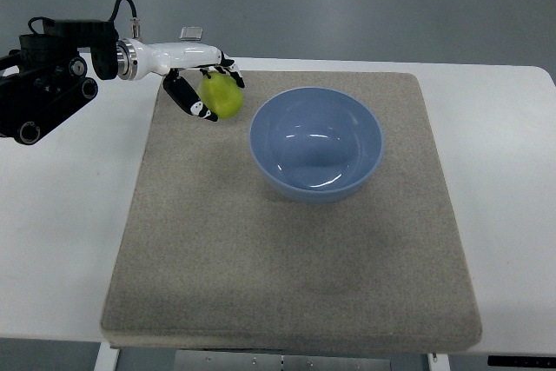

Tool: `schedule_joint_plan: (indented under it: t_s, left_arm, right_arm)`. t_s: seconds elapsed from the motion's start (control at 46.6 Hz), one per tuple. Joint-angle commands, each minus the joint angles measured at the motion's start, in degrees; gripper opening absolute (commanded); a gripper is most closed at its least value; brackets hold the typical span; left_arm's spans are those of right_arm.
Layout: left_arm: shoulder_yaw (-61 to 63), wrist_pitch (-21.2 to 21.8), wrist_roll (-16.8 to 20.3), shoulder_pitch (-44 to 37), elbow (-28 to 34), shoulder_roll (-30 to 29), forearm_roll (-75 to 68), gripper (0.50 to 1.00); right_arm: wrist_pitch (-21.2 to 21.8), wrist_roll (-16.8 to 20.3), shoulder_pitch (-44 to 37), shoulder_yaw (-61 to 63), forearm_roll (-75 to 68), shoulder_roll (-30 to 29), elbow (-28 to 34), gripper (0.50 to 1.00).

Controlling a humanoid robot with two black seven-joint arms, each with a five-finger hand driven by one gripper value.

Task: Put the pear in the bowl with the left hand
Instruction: 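Lift the pear with the left hand and carry it over the blue bowl, then lower the pear into the bowl and open the left hand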

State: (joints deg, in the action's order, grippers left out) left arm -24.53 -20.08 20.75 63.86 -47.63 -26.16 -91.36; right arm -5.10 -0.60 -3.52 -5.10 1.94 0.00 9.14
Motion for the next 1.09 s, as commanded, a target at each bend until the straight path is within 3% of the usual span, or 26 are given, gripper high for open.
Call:
schedule_joint_plan:
  t_s: [0.0,0.279,0.751,1.073]
  left_arm:
    - [-0.07,-0.05,0.00,0.83,-0.01,-0.03,0.92,0.500]
    - [-0.60,-0.05,0.00,3.82,-1.33,0.67,2.15,0.500]
    - [-1.04,-0.66,0.00,4.43,-11.26,2.86,2.50,0.500]
    - [-0.16,-0.93,-0.09,3.73,-11.17,6.82,1.80,0.500]
  right_arm:
    - [0.00,-0.01,0.00,0.00,-0.01,0.00,0.00,0.924]
    - [0.00,0.07,0.00,0.00,0.08,0.00,0.00,0.924]
    - [0.00,-0.01,0.00,0.00,-0.01,0.00,0.00,0.924]
    - [0.00,-0.01,0.00,0.00,-0.01,0.00,0.00,0.924]
